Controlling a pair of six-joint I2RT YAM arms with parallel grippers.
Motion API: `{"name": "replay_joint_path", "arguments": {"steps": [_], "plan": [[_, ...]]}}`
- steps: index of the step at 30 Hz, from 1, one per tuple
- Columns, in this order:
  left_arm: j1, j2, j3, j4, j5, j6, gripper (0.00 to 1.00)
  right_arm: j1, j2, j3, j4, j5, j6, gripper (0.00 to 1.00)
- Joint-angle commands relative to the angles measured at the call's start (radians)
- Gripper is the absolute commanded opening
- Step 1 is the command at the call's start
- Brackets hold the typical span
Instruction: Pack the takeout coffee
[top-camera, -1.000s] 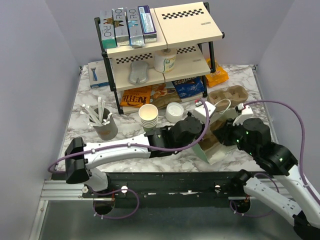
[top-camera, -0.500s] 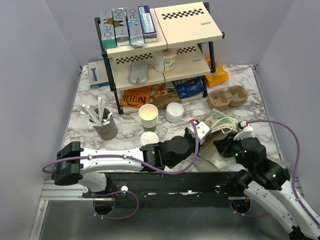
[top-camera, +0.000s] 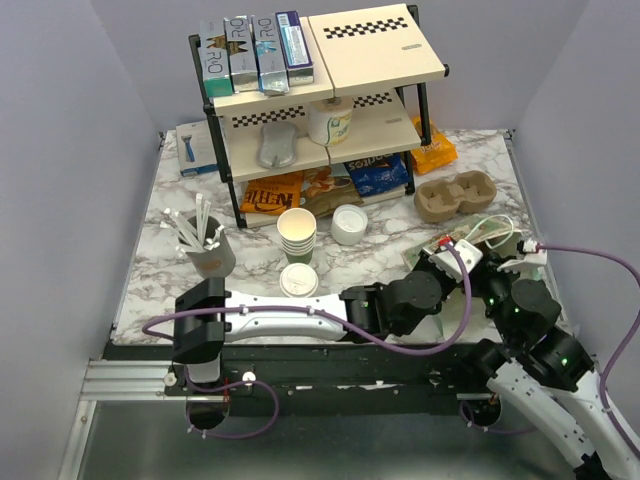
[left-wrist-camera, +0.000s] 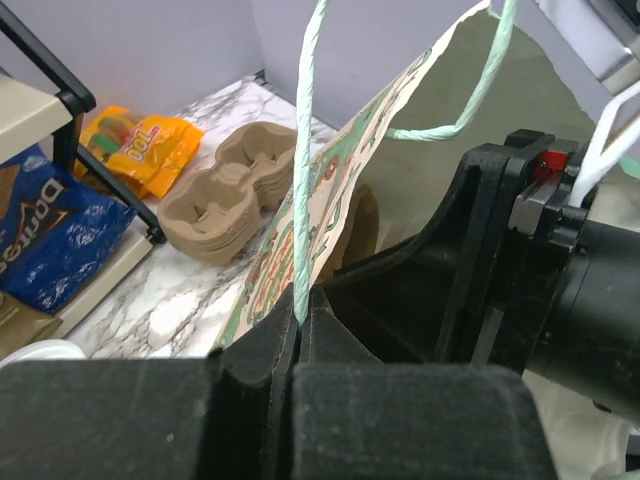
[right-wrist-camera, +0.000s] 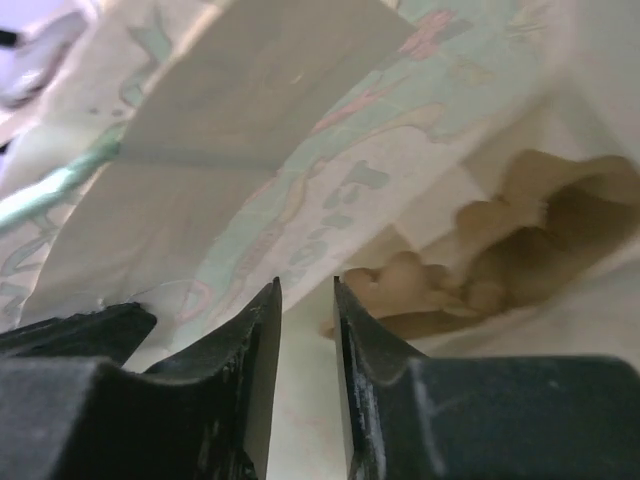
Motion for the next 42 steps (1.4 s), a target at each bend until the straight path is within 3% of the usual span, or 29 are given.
{"name": "replay_joint_path", "arguments": {"steps": [1,4,9,12,13,15,19,22,29,31,34,42], "plan": [[0.003,0.044,0.065,-0.022,-0.106,0.014,0.00,0.002,-0.041,-0.016,0.008,0.172,0.045,0.39],[0.021,0.064,0.109,-0.097,-0.096,-0.043,0.00,0.002,-0.055,0.032,-0.062,0.202,0.048,0.44],[0.052,0.076,0.154,-0.189,-0.021,-0.147,0.00,0.002,-0.022,0.073,-0.171,0.184,0.144,0.43],[0.056,0.090,0.186,-0.234,-0.035,-0.176,0.00,0.000,0.053,0.102,-0.258,0.166,0.282,0.35],[0.058,0.104,0.200,-0.252,-0.040,-0.187,0.00,0.002,0.077,0.108,-0.270,0.167,0.301,0.19],[0.061,0.115,0.235,-0.290,-0.038,-0.204,0.00,0.002,0.149,0.120,-0.261,0.160,0.304,0.09],[0.061,0.127,0.241,-0.294,-0.014,-0.233,0.00,0.002,0.225,0.099,-0.150,0.083,0.263,0.08],[0.061,0.136,0.267,-0.349,-0.012,-0.287,0.00,0.002,0.257,0.071,-0.119,0.089,0.293,0.01],[0.061,0.115,0.232,-0.358,0.006,-0.314,0.00,0.002,0.229,-0.045,-0.161,0.201,0.422,0.01],[0.061,0.107,0.223,-0.355,0.006,-0.319,0.00,0.002,0.251,-0.046,-0.123,0.160,0.381,0.01],[0.061,0.104,0.220,-0.358,0.006,-0.328,0.00,0.002,0.333,-0.018,-0.167,0.135,0.453,0.01],[0.061,0.090,0.204,-0.346,0.009,-0.319,0.00,-0.003,0.354,-0.018,-0.181,0.247,0.506,0.01]]}}
